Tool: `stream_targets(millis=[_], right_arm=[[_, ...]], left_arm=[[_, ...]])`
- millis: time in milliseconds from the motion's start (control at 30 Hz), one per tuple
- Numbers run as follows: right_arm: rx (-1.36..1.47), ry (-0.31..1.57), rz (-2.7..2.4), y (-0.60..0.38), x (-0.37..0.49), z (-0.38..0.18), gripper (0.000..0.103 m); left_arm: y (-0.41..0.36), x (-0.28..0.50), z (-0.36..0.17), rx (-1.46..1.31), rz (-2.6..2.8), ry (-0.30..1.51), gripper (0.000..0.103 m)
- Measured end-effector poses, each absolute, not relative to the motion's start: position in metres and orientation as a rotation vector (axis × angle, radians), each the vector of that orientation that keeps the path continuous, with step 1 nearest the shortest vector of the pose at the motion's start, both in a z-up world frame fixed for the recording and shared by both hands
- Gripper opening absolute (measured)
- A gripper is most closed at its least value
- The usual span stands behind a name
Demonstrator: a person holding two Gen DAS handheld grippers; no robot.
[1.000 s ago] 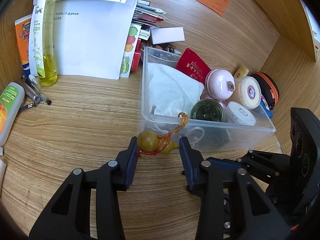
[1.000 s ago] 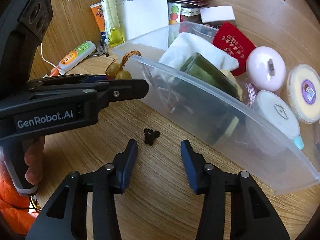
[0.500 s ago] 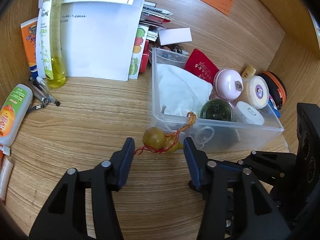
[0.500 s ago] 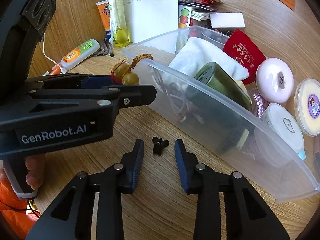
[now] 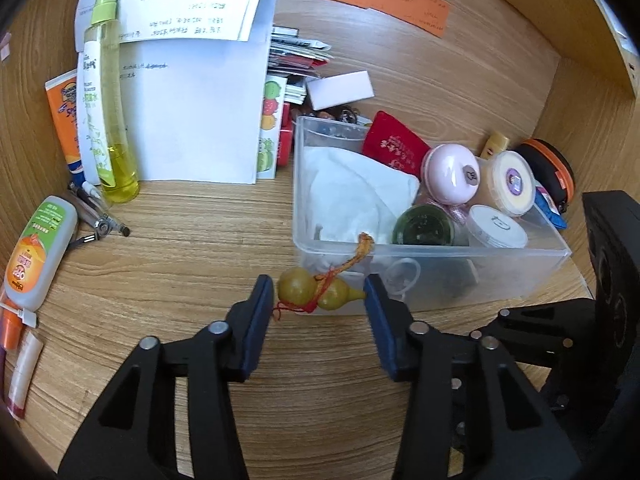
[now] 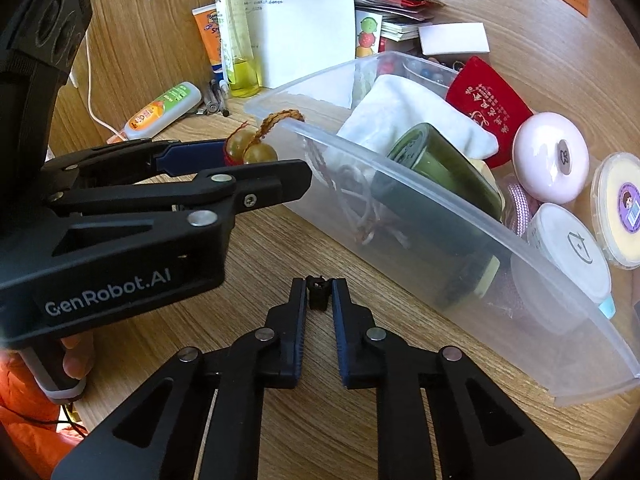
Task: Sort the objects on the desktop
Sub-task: 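Grasp the yellow gourd charm with the left gripper while the right grasps the black clip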
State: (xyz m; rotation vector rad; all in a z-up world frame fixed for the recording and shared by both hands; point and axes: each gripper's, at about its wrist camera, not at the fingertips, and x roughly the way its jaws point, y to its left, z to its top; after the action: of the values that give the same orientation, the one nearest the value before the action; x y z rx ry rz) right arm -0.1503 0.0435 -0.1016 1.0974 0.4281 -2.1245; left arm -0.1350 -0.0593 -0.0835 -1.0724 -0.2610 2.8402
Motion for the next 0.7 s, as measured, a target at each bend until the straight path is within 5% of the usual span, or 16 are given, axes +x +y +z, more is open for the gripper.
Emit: stream_targets(millis=[700], right_arm=[[1.056,0.430,-2.154,0.055,-0.139,-0.091,0.010]], left_arm=[[-0.061,-0.114,-0.063,-0.978,2.806,-0.298,0.042]])
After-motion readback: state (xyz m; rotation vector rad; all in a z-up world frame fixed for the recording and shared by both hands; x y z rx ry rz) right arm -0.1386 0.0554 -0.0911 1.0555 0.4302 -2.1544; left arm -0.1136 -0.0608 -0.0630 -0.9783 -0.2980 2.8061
